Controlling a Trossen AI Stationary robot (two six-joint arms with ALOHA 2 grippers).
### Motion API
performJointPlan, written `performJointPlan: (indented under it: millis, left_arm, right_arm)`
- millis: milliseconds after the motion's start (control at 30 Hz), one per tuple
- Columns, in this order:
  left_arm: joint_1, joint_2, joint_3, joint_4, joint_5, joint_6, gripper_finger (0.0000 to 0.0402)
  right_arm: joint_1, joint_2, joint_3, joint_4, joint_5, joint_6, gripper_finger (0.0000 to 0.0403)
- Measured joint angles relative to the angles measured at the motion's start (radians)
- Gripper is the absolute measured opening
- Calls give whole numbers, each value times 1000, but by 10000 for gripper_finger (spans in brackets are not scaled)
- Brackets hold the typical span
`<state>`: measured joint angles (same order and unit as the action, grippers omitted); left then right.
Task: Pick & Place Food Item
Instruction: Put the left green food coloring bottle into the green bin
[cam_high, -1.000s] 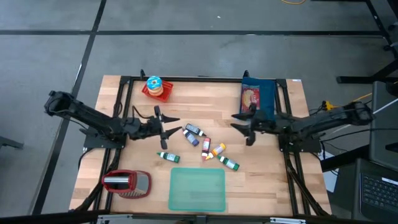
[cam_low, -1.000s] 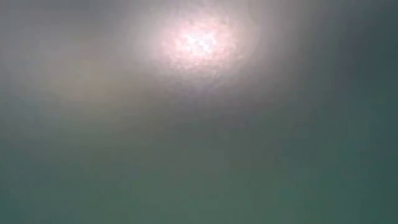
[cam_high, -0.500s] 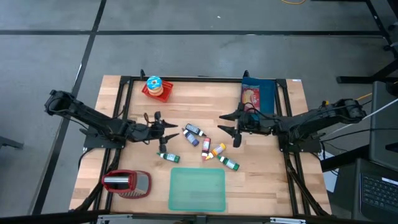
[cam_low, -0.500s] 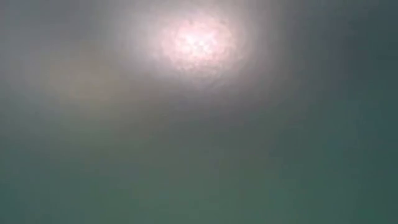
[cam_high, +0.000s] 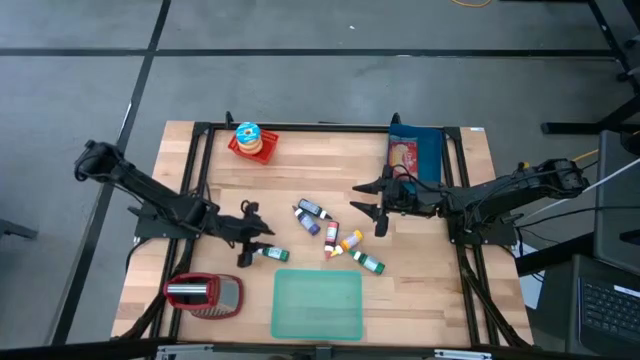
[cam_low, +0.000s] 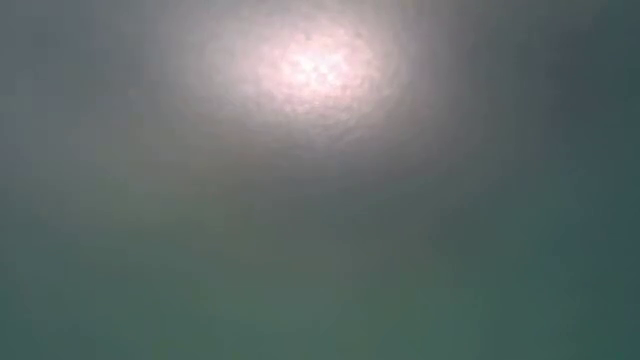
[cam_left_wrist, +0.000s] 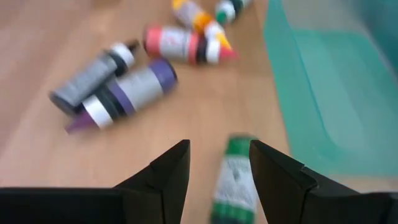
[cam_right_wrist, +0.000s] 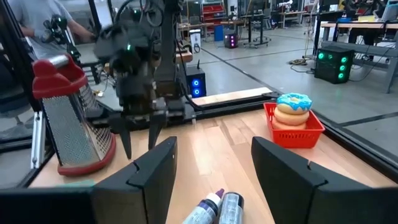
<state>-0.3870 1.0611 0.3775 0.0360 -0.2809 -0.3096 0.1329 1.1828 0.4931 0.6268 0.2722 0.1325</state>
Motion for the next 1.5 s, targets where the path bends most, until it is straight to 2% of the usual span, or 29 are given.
performJointPlan:
  millis: [200,367,633,900,1133,1500]
  left_arm:
    - [-63,0,0,-152,8,-83,162]
    - [-106,0,0,-228,-42,-83,162]
    - [-111,22,0,-236,-38,-63,162]
    - [-110,123,0,-157,22,-62,162]
    - [-109,204,0,-137,22,-78,162]
    - [-91,222,0,-63,5,-81,161]
  right_arm:
    - [0,0,0,34,0,13,210]
    - [0,0,0,40,0,17,210]
    - [0,0,0,39,-36,22,210]
    - [0,0,0,39,-45,24,210]
    - [0,0,0,39,-45,39,210]
    - [0,0,0,39,-45,39,210]
